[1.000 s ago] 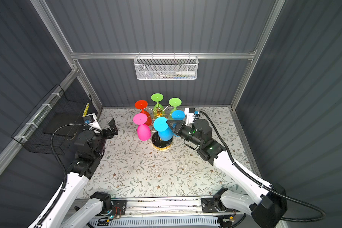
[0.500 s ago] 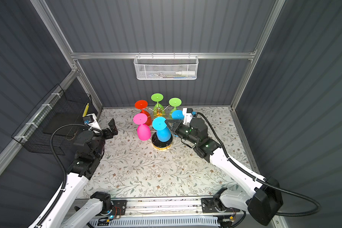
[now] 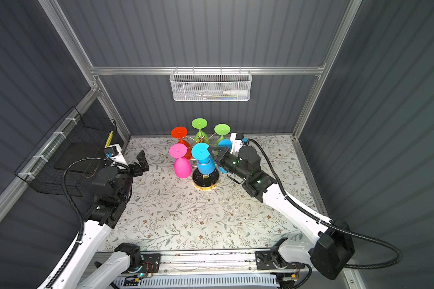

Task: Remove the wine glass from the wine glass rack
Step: 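Close the right gripper on the blue glass's rim and pull it off the rack, then move the left gripper to the blue glass's bowl while the right gripper holds it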

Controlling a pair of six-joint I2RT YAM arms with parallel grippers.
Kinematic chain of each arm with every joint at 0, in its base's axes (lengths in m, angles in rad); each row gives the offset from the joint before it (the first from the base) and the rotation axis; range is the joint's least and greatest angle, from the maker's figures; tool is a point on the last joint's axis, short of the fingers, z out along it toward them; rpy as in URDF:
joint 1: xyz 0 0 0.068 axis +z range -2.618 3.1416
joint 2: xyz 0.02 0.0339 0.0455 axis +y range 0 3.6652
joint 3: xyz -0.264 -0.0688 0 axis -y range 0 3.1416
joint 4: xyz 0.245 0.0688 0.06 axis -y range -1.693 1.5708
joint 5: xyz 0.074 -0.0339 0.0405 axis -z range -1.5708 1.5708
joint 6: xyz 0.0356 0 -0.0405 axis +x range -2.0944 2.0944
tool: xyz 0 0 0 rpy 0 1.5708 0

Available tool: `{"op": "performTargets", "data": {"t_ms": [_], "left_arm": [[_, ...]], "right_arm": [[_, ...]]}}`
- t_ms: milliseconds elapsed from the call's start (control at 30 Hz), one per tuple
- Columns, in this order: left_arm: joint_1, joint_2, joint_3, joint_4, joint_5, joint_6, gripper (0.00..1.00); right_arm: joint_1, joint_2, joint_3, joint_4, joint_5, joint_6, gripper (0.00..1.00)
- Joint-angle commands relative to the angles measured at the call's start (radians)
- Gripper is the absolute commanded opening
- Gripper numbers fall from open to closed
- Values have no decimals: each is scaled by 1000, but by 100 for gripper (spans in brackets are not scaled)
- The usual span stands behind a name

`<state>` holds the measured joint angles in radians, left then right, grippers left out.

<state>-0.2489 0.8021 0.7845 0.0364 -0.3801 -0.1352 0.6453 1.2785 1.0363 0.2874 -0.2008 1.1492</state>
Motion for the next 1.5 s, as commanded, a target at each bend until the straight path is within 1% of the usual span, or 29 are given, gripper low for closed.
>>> {"op": "performTargets", "data": {"t_ms": [0, 500, 933, 1000, 1100, 1233, 1267, 1300, 1433, 1467], "left_arm": [[2, -17, 15, -16, 1, -1, 100], [2, -24, 13, -16, 3, -4, 100], [2, -23, 19, -18, 5, -25, 100], [2, -27, 18, -15, 21, -32, 100], [2, -40, 15, -14, 63, -33, 100], [2, -79, -10, 24, 185, 23, 100], [2, -92, -15, 36, 214, 39, 100], [2, -102, -22, 47, 237, 50, 100], [2, -135, -57, 128, 432, 126, 100], [2, -140, -65, 145, 482, 136, 100]], "right_arm": [[11, 18, 45, 41, 14, 3, 0], [44, 76, 84, 38, -29, 3, 0], [70, -7, 11, -23, -58, 3, 0], [73, -25, 0, -28, -68, 3, 0], [73, -59, -10, -32, -94, 1, 0], [73, -109, -3, -63, -125, -13, 0], [74, -121, 1, -75, -165, -21, 0], [74, -132, 4, -87, -174, -25, 0], [73, -153, 8, -96, -212, -22, 0], [73, -183, 11, -96, -224, -22, 0]]}}
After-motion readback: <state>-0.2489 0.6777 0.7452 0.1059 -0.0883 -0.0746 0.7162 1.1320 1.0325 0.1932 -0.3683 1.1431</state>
